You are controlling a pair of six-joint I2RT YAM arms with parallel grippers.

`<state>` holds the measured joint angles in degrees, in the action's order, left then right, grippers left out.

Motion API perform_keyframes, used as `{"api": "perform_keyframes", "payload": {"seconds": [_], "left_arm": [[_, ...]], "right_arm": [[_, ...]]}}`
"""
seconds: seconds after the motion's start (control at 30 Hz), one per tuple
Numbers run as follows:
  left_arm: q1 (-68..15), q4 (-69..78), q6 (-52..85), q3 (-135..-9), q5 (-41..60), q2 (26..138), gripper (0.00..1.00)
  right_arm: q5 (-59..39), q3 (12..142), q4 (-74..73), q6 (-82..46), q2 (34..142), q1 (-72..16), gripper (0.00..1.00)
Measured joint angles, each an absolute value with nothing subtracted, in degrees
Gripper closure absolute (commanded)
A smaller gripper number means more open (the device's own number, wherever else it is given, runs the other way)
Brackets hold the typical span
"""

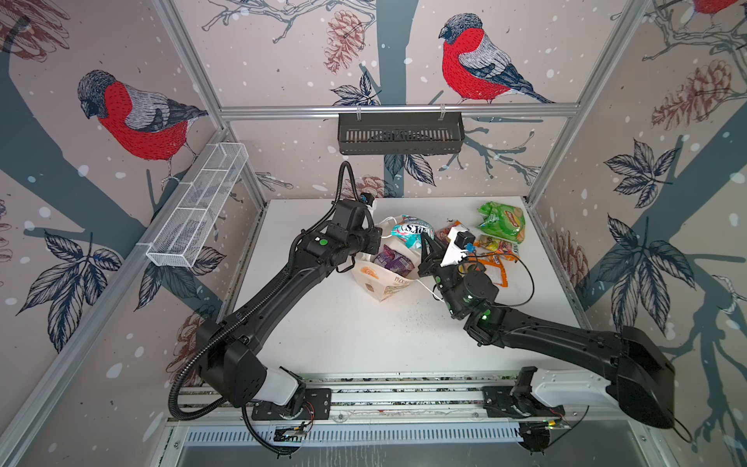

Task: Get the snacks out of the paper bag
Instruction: 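Carry the teal packet over the snack pile with the right gripper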

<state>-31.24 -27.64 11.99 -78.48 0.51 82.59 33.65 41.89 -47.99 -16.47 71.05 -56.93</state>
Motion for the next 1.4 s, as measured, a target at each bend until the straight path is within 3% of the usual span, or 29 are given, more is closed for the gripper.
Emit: {"api": "perform_keyframes", "payload": {"seconds": [0.8,1.4], "left_arm": [[-29.8,-26.4,11.4,-77.7,1.5,83.7,1.0],[-29.5,-26.0,10.5,-77.2,3.9,83.5,1.0]], "right_arm": [[22.7,47.2,-53.1,-18.1,76.7,-55.1,1.0],[23.1,54.3,-54.6,-14.6,82.7,-53.8,1.0]]}}
